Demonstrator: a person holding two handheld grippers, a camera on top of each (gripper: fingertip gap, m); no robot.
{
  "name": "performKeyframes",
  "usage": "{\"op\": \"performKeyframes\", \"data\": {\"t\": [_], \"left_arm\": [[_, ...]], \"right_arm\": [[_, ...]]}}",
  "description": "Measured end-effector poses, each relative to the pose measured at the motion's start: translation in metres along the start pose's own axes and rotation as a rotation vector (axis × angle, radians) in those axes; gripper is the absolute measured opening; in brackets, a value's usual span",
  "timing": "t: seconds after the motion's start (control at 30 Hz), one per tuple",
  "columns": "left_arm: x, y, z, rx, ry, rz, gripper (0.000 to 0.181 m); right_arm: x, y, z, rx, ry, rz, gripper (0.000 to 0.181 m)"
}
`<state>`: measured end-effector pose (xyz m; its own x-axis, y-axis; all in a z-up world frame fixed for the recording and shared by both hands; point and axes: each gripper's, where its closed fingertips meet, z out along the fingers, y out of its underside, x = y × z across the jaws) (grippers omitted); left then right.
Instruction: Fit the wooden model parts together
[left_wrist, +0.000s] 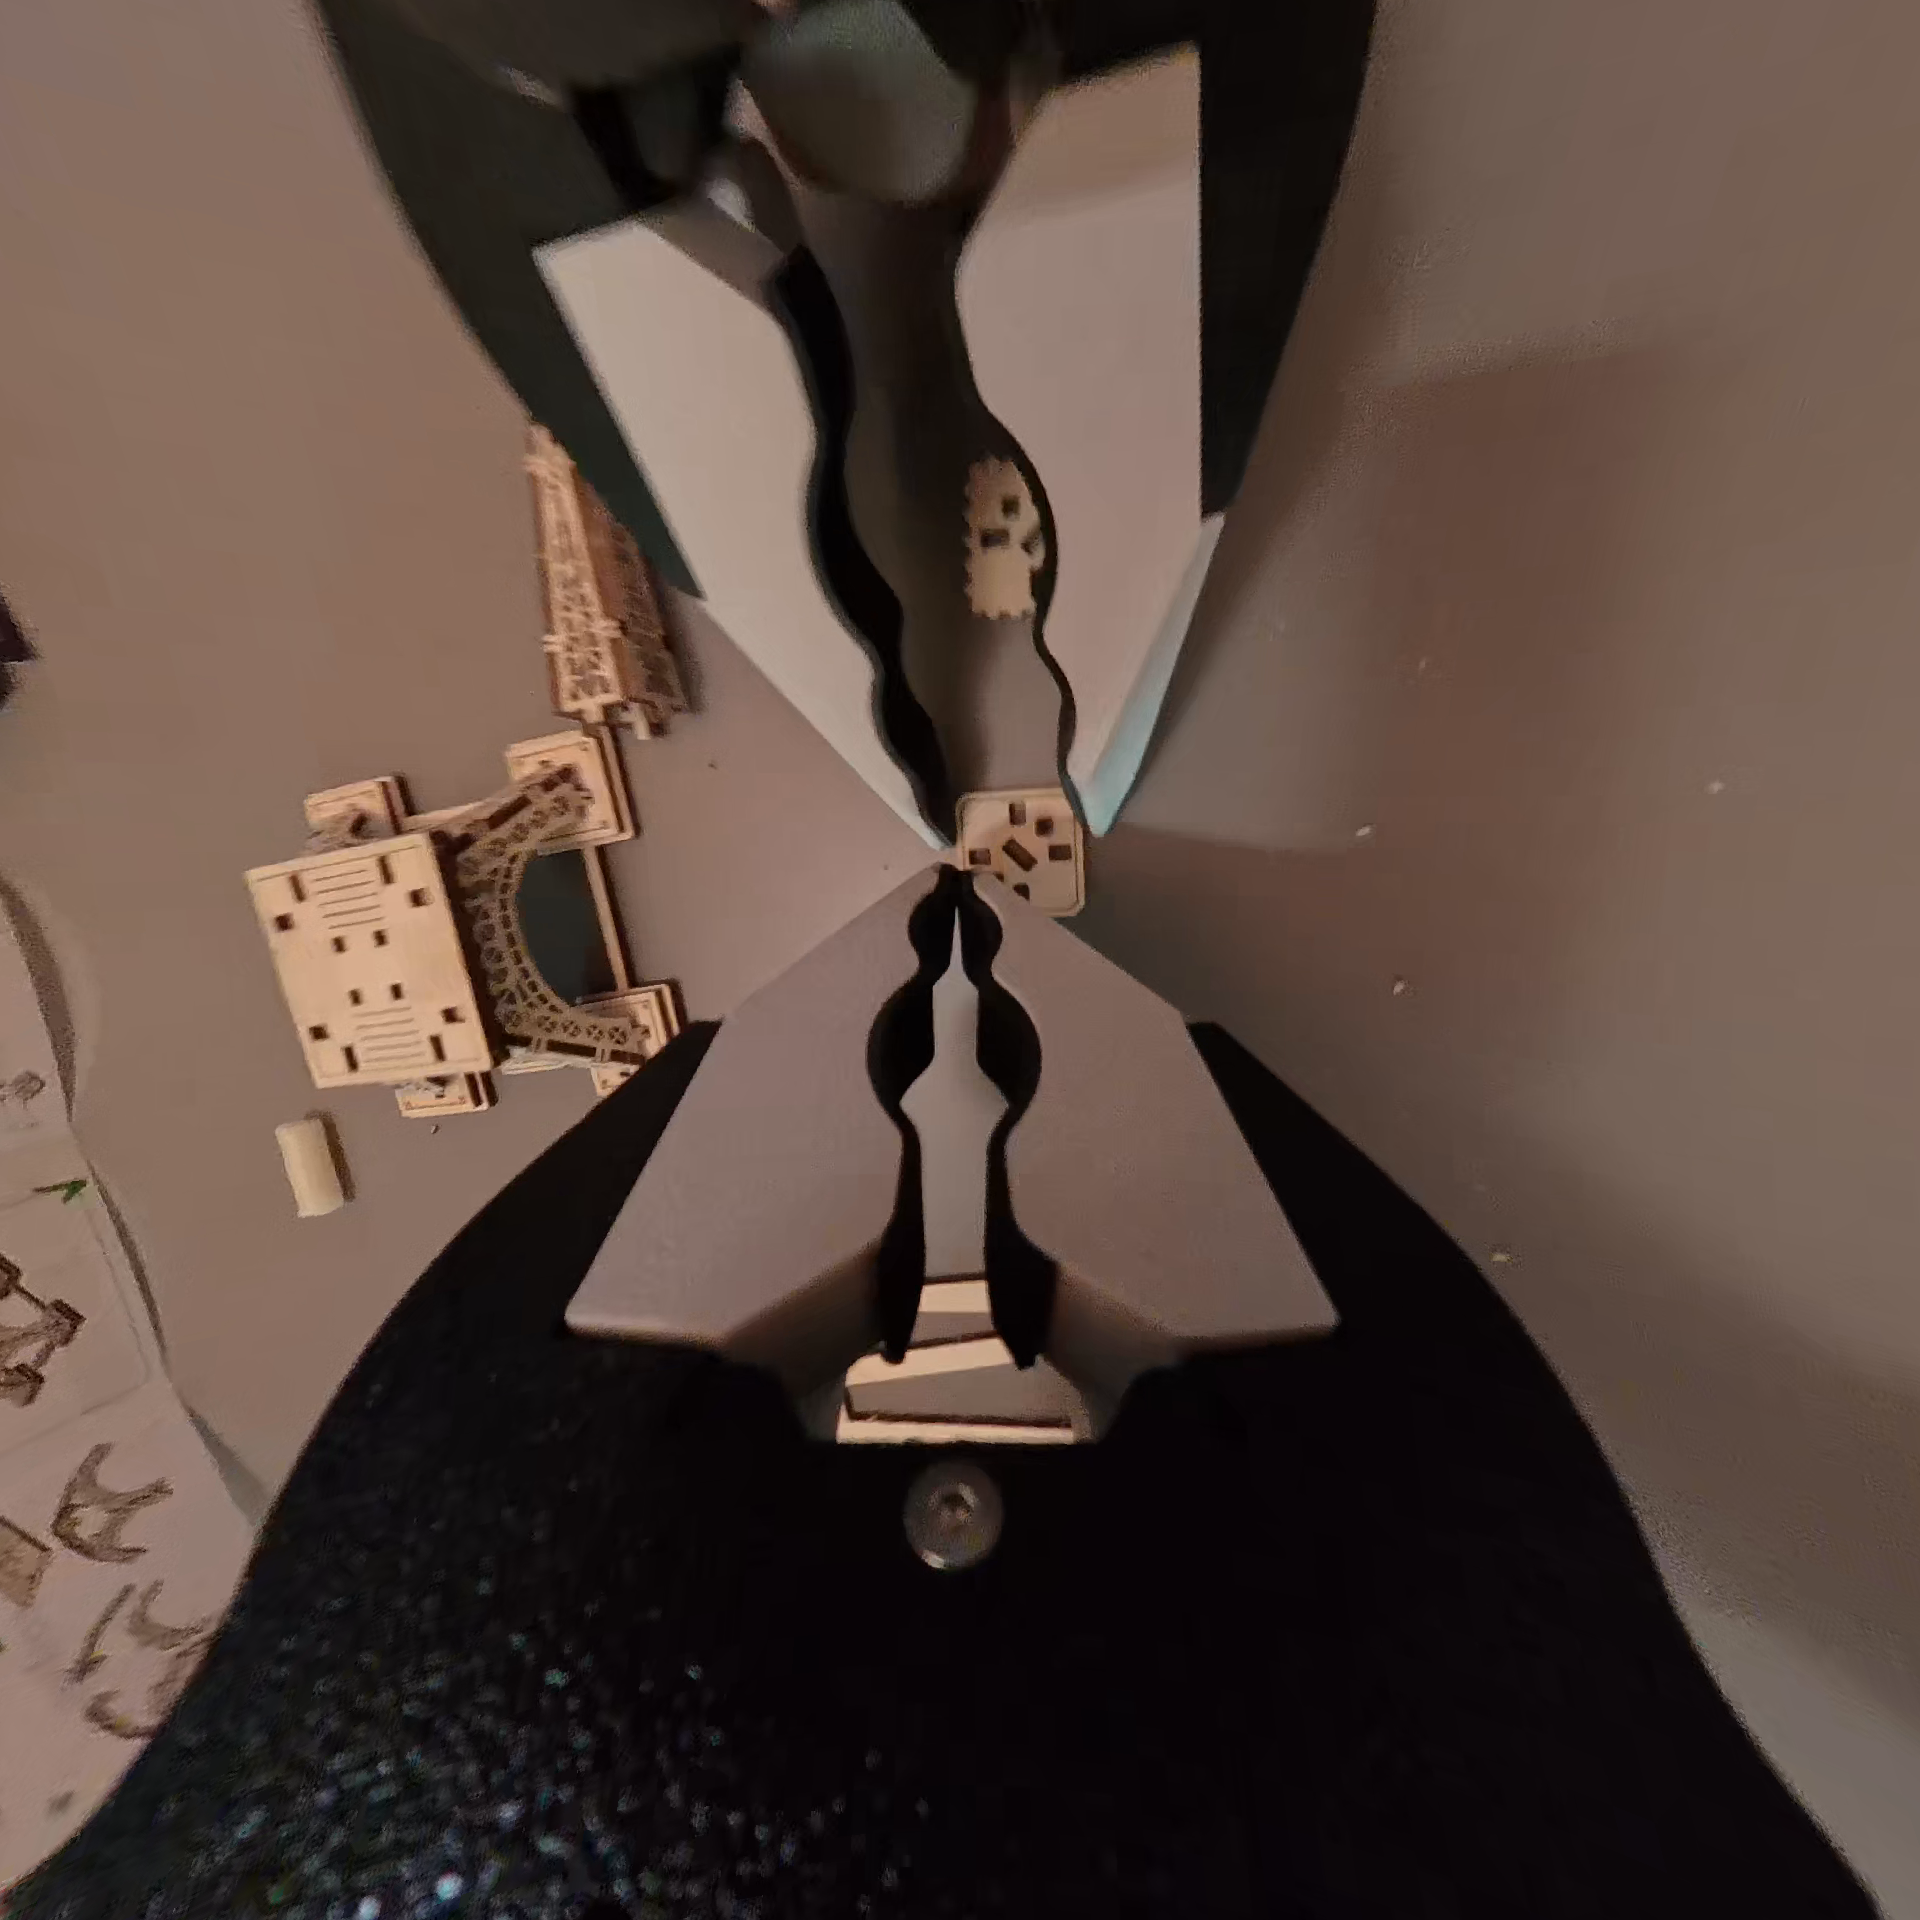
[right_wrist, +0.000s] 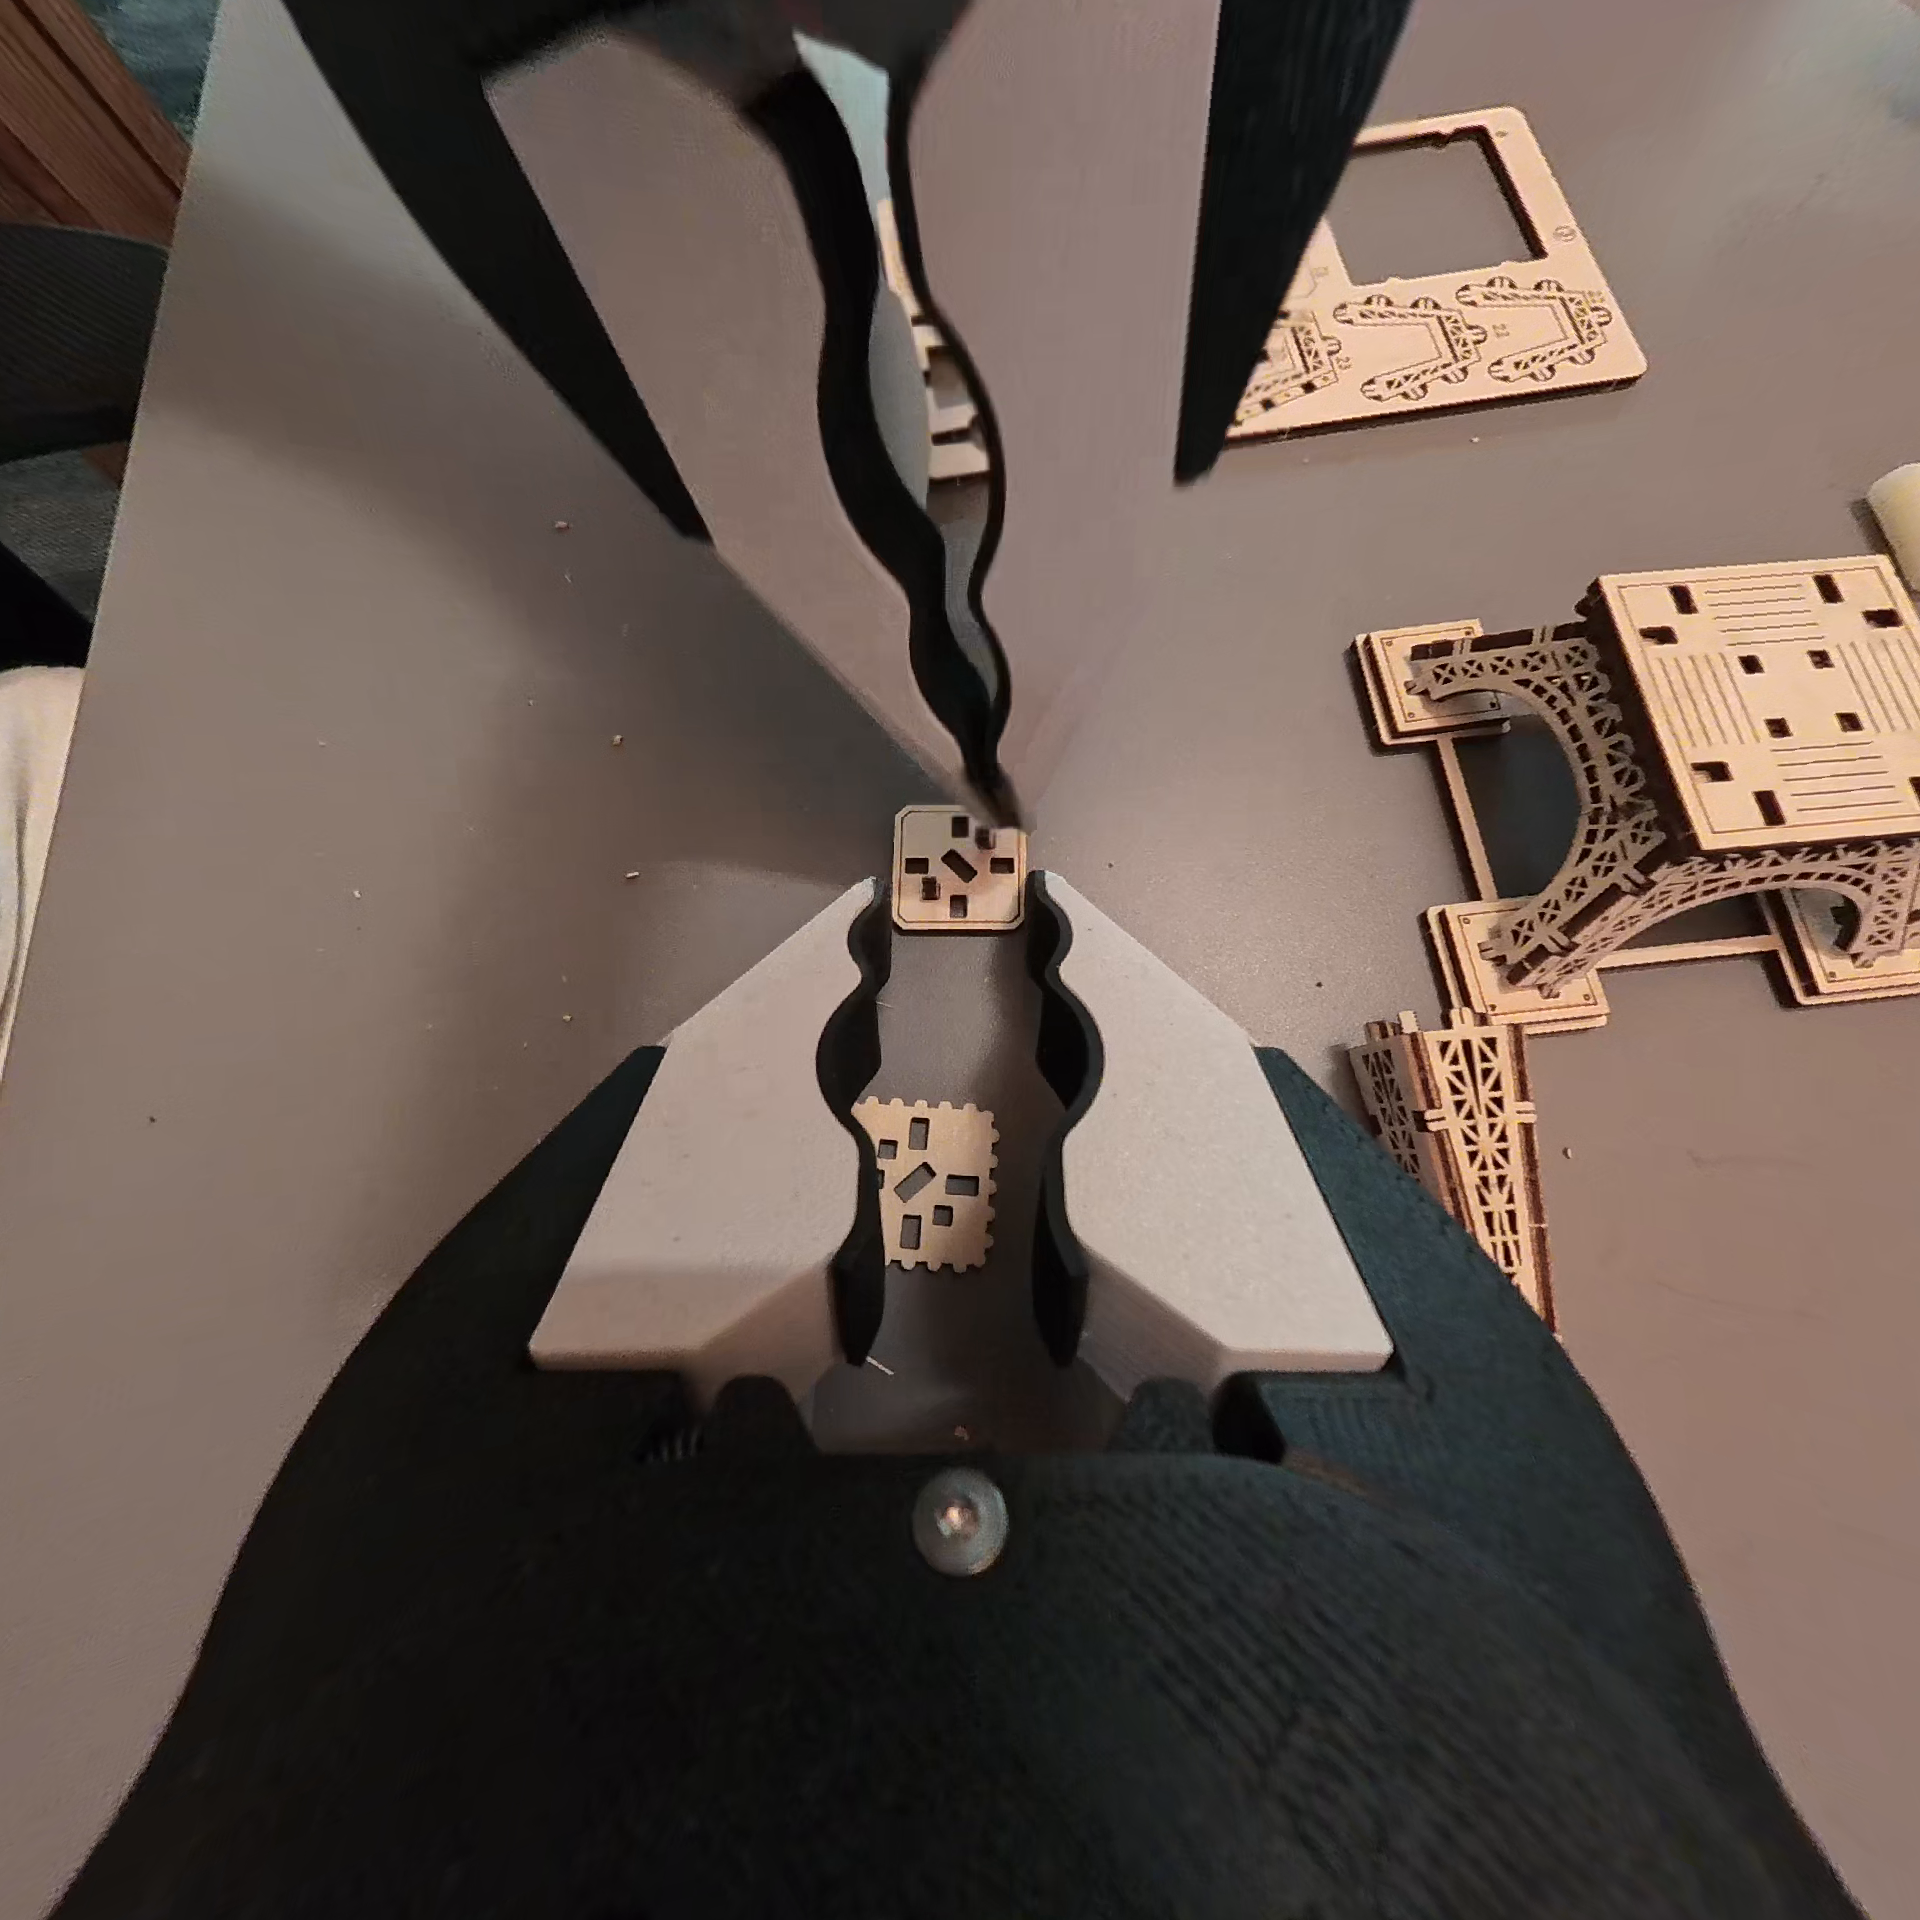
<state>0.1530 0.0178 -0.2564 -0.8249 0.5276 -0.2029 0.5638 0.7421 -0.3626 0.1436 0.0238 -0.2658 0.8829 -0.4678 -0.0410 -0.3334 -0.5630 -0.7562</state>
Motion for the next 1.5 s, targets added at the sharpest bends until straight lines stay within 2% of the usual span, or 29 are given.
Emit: {"op": "performKeyframes", "data": {"t": [0.1, 0.2, 0.33, 0.57, 0.73, 0.9, 0.97, 1.07, 1.17, 1.37, 1.5], "left_arm": [[-0.006, -0.008, -0.012, 0.132, -0.06, -0.105, 0.002], [0.001, 0.001, -0.005, 0.136, -0.082, -0.123, 0.017], [0.005, -0.001, 0.004, 0.202, -0.086, -0.137, 0.003], [0.007, 0.001, 0.01, 0.213, 0.007, -0.19, 0.001], [0.006, 0.001, 0.01, 0.257, 0.119, -0.306, 0.0], [0.006, 0.0, 0.01, 0.289, 0.164, -0.389, 0.001], [0.006, 0.001, 0.006, 0.308, 0.145, -0.372, 0.004], [-0.004, -0.012, -0.018, 0.461, 0.08, -0.381, 0.003], [-0.005, -0.005, -0.019, 0.43, 0.022, -0.361, 0.003], [0.001, -0.001, 0.0, 0.338, -0.029, -0.285, 0.003], [0.002, -0.004, -0.004, 0.356, -0.042, -0.3, 0.018]], "right_arm": [[0.0, 0.0, 0.0, 0.0, -0.006, 0.008, 0.025], [0.0, 0.0, 0.0, 0.001, -0.013, 0.015, 0.025], [0.0, 0.0, 0.0, 0.001, -0.012, 0.014, 0.025], [0.0, 0.0, 0.0, 0.001, -0.006, 0.009, 0.025], [0.001, 0.0, 0.0, 0.0, -0.002, 0.008, 0.025], [0.001, 0.0, 0.0, 0.001, -0.003, 0.011, 0.025], [0.001, 0.0, 0.0, 0.001, -0.006, 0.013, 0.025], [0.001, 0.0, 0.0, 0.0, -0.002, 0.008, 0.025], [0.001, 0.0, 0.0, 0.0, -0.003, 0.009, 0.025], [0.001, 0.0, 0.001, 0.0, 0.002, 0.004, 0.025], [0.0, 0.0, -0.001, 0.0, 0.003, -0.01, 0.025]]}}
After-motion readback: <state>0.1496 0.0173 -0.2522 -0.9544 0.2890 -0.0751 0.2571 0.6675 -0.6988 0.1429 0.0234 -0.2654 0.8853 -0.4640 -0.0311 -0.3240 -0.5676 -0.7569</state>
